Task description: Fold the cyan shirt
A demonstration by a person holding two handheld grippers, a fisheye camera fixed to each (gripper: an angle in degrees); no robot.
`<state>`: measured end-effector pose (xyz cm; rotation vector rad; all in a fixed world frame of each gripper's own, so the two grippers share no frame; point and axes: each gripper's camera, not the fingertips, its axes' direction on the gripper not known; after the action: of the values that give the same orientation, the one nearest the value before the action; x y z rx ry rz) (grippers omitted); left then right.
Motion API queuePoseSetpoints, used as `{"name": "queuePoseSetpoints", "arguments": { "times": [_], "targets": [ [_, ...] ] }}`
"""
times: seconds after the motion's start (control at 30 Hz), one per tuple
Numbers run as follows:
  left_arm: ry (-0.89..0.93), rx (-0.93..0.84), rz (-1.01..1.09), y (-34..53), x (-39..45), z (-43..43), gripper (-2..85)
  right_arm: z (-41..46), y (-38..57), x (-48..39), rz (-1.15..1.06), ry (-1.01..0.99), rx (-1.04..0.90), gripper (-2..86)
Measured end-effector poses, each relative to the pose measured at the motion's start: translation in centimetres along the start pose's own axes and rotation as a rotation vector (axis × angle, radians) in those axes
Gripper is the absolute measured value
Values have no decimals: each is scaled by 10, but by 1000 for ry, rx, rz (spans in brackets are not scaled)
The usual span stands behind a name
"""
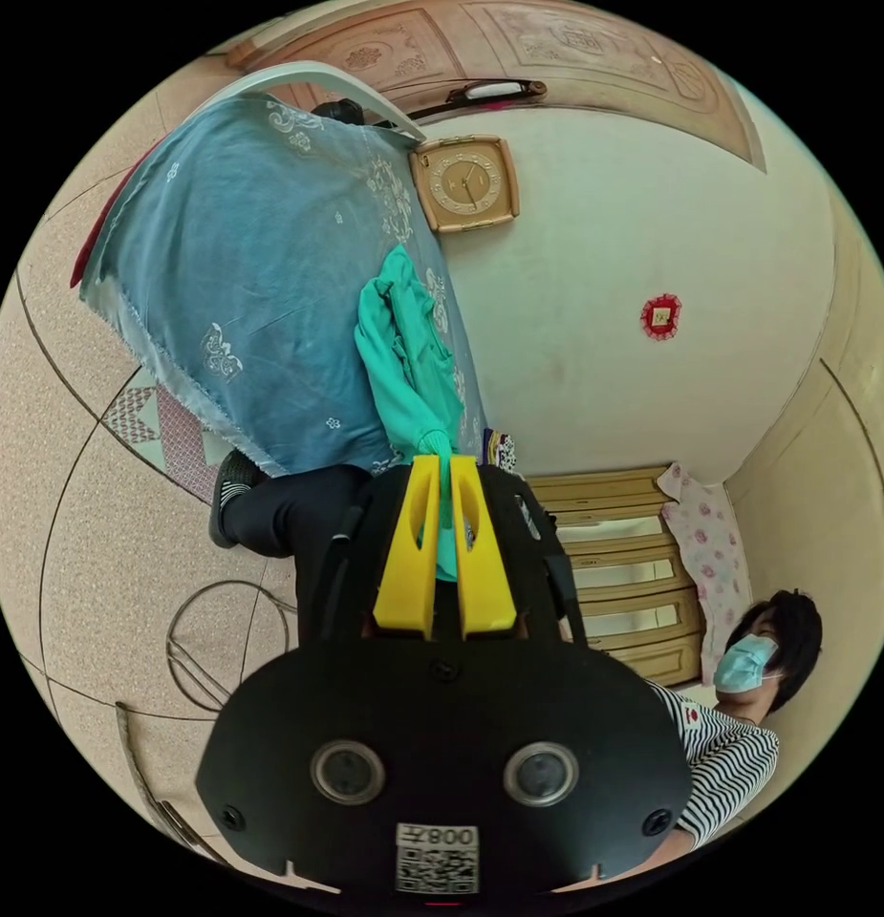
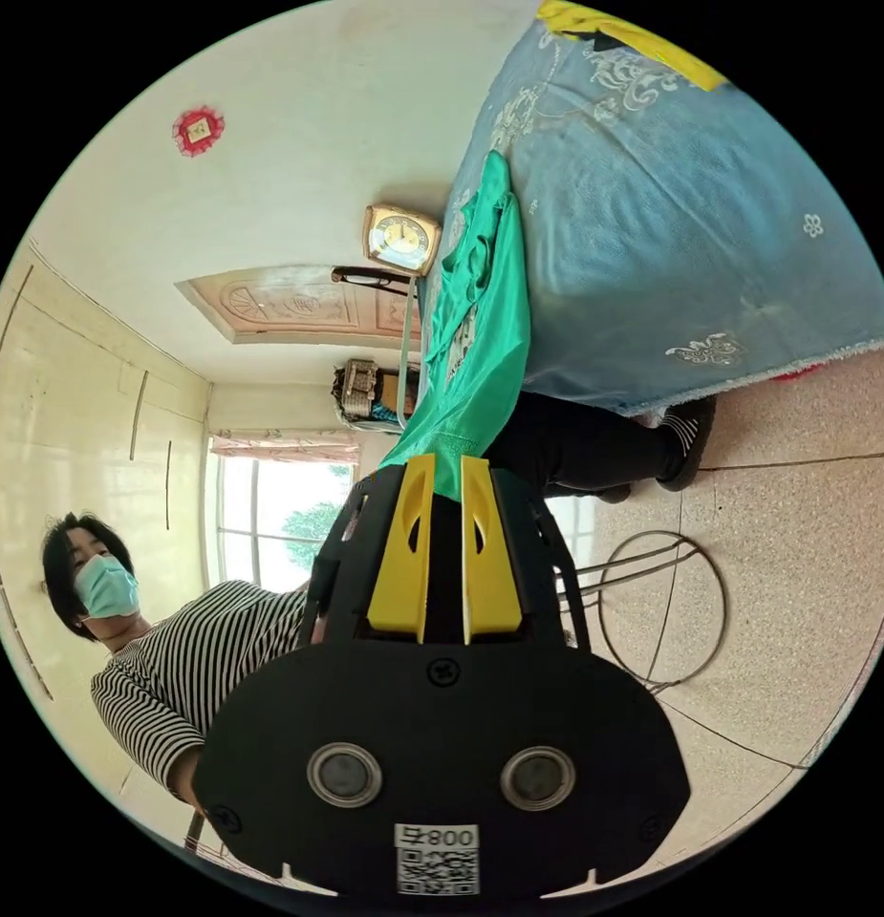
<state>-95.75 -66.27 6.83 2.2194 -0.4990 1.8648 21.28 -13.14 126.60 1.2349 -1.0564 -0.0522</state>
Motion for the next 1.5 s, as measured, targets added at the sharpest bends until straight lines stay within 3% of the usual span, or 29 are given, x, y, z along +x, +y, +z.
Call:
{"name": "queuePoseSetpoints", "arguments": {
  "times": [0.53, 0.83, 1.03, 1.5],
  "targets": [
    [-63, -8, -41, 17, -28, 21, 22, 3, -5, 47, 104, -204, 24, 87],
    [-74, 4, -86, 30, -45, 23, 21, -11, 3, 44, 111, -288, 80, 31],
    [-41, 15, -79, 38, -44, 19, 21, -26, 11, 17, 60, -308, 94, 11],
    [176, 76, 151, 40, 26, -11, 20, -85, 21, -155, -312, -268, 119, 5]
  ]
}}
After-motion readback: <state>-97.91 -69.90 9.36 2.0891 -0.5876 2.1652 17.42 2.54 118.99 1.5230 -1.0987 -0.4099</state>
